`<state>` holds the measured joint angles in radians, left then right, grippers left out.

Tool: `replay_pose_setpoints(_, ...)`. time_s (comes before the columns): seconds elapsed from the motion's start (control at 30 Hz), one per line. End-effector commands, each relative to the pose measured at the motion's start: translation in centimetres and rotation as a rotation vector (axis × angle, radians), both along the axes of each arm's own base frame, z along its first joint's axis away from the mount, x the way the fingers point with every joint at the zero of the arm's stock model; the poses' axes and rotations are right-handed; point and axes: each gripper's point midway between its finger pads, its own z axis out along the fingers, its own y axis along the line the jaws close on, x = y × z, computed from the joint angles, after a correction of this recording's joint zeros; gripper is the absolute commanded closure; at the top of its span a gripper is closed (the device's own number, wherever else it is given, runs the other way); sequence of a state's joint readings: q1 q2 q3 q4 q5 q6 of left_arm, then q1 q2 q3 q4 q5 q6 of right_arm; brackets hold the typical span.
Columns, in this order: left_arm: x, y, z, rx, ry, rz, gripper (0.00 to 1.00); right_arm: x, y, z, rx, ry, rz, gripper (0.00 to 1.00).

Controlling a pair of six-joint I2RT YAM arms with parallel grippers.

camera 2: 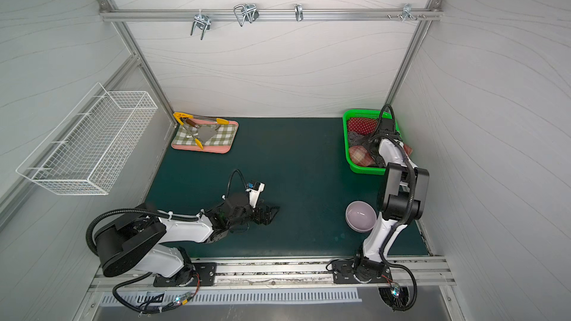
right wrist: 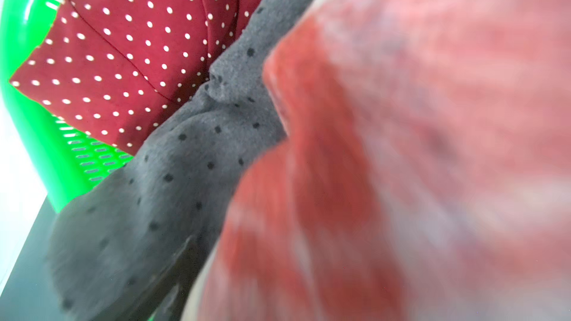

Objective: Roll up the skirts
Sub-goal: Place the skirt in the basket.

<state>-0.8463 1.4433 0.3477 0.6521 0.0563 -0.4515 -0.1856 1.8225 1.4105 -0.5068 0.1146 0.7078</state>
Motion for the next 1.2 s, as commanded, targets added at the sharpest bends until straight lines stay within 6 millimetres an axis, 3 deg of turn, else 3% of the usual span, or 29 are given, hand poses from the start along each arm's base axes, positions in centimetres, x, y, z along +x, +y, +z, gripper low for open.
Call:
replay_pose_setpoints(0.0, 1.1, -0.6, 2.3, -0.02, -0.066, 0.012, 0.01, -2.0, -1.3, 1.7, 0.015, 0.019, -0.064, 0.01)
replay_pose_setpoints(0.13, 1.2, -0.6, 2.9, -0.018, -0.077, 0.016, 0.01, -3.1, -1.9, 1.6, 0.037, 0.019, -0.088, 0.01)
replay_pose_setpoints(0.4, 3.1, 1.6, 5.3, 0.039, -0.172, 0.116, 0.01, -5.1, 0.0, 7.8, -0.098, -0.138, -0.001, 0.01)
replay_pose_setpoints(0.53, 5.0, 3.7, 6.7, 0.033, -0.186, 0.205, 0.01, -6.6, 1.5, 8.8, -0.054, -0.164, 0.013, 0.01)
replay_pose_setpoints(0.63, 6.7, 6.5, 7.9, 0.045, -0.211, 0.313, 0.01, -7.6, 2.4, 8.8, -0.06, -0.182, 0.048, 0.01)
replay_pose_setpoints(0.73, 8.0, 10.6, 9.5, 0.147, -0.288, 0.462, 0.01, -7.4, 5.1, 9.5, -0.125, -0.31, 0.231, 0.01)
replay_pose_setpoints(0.8, 9.0, 13.4, 10.7, 0.237, -0.345, 0.567, 0.01, -7.1, 8.4, 9.9, -0.23, -0.446, 0.432, 0.01)
replay_pose_setpoints(0.9, 10.6, 17.4, 10.9, 0.336, -0.35, 0.735, 0.01, -8.1, 13.6, 9.7, -0.457, -0.615, 0.735, 0.01)
replay_pose_setpoints(0.93, 11.1, 18.3, 10.9, 0.35, -0.35, 0.763, 0.01, -8.4, 14.4, 9.3, -0.508, -0.646, 0.774, 0.01)
replay_pose_setpoints(1.07, 12.6, 22.8, 11.6, 0.342, -0.336, 0.866, 0.01, -8.8, 12.7, 5.2, -0.554, -0.565, 0.707, 0.01)
replay_pose_setpoints(1.17, 13.0, 26.9, 10.6, 0.389, -0.265, 0.94, 0.01, -8.6, 12.7, 2.3, -0.527, -0.526, 0.706, 0.0)
